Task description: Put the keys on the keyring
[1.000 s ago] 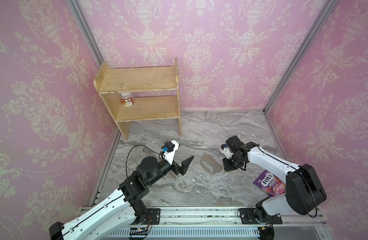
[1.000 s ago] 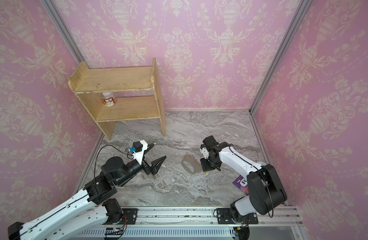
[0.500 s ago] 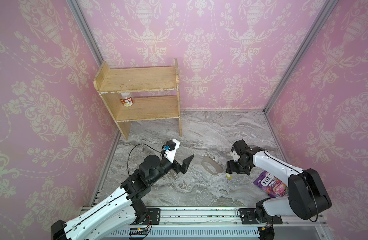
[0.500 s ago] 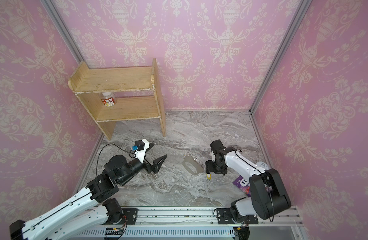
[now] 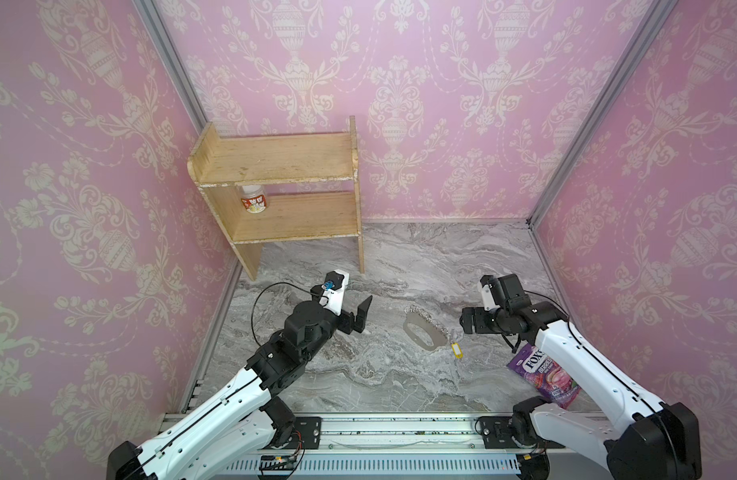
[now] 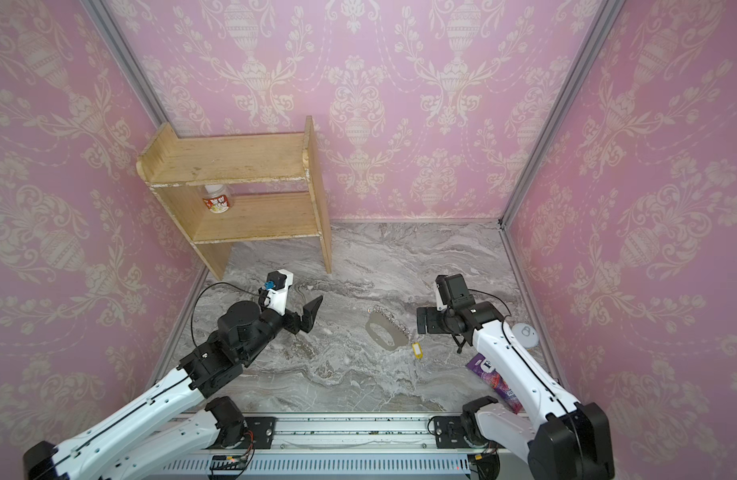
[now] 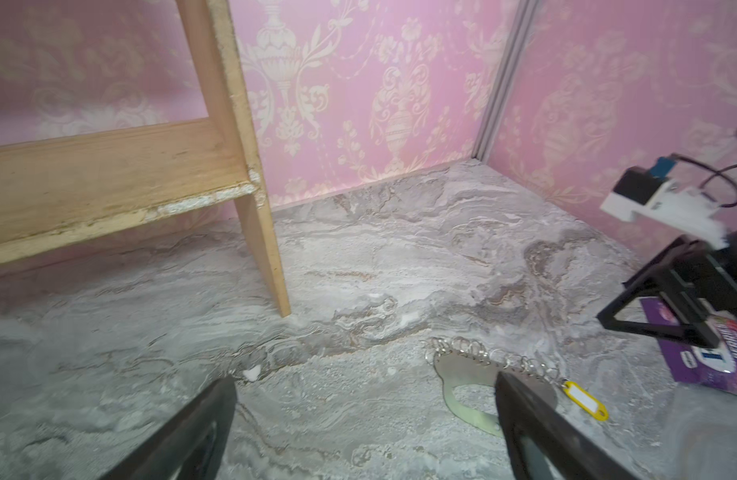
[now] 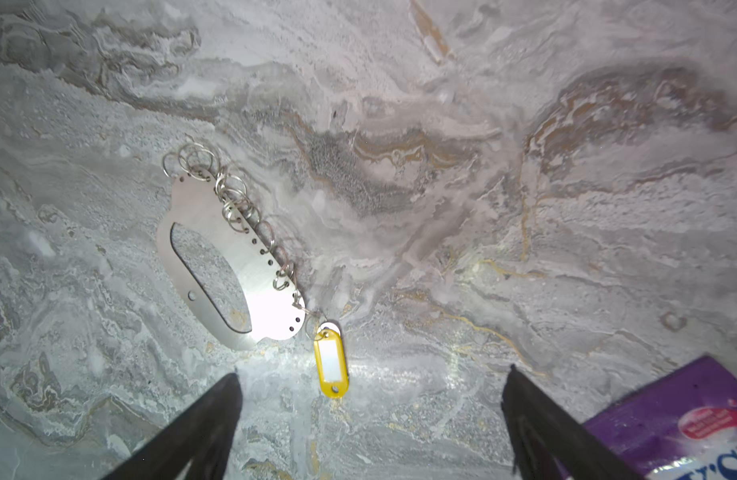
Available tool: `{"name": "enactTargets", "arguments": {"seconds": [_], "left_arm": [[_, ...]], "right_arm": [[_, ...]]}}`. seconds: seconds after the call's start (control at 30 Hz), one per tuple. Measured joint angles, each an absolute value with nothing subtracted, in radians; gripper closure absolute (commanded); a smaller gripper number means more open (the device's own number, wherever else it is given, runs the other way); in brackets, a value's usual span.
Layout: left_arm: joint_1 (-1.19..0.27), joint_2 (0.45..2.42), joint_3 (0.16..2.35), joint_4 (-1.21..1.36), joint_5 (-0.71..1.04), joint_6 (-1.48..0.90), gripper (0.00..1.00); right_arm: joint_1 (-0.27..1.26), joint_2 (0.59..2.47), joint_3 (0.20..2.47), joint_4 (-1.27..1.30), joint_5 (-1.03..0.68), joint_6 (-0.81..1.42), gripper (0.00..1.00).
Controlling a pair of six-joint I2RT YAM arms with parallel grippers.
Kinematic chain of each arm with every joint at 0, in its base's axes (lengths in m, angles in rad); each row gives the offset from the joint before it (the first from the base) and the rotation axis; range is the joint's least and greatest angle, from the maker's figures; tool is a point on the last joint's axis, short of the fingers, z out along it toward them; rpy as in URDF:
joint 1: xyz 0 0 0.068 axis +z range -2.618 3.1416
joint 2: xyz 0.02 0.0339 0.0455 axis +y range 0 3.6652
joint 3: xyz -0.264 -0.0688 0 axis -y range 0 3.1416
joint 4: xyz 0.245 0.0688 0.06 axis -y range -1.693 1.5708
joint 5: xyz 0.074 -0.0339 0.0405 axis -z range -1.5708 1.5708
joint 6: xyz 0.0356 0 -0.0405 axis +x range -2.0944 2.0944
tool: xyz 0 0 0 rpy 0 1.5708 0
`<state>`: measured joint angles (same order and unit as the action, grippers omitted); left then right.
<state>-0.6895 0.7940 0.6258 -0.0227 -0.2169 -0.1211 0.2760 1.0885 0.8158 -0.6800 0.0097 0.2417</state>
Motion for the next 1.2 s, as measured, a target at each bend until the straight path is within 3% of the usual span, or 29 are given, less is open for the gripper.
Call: {"name": "enactTargets", "arguments": {"seconds": [0.27,0.57,0.9,1.2], "left_arm": [[-0.585,0.876,0.640,-0.051,-0.431,-0.090,0.00],[-0.488,0.950,0.479,0.167,-0.581,0.038,0.01],[-0.278,1.136,0.329,0.541,-0.542,0.125,0.01],[-0.210,1.526,0.270,0.986,-0.465,0.144,0.01]], "right_arm": [[0.274,1.045,0.799,-0.504,0.114,0.154,0.00],[0.250,1.005,0.596,-0.099,0.252,0.039,0.00],[0.136,1.185,0.470,0.303,0.249,-0.050,0.00],[0.052,1.213,0.437,0.464,0.170,-0.075,0.00]]}}
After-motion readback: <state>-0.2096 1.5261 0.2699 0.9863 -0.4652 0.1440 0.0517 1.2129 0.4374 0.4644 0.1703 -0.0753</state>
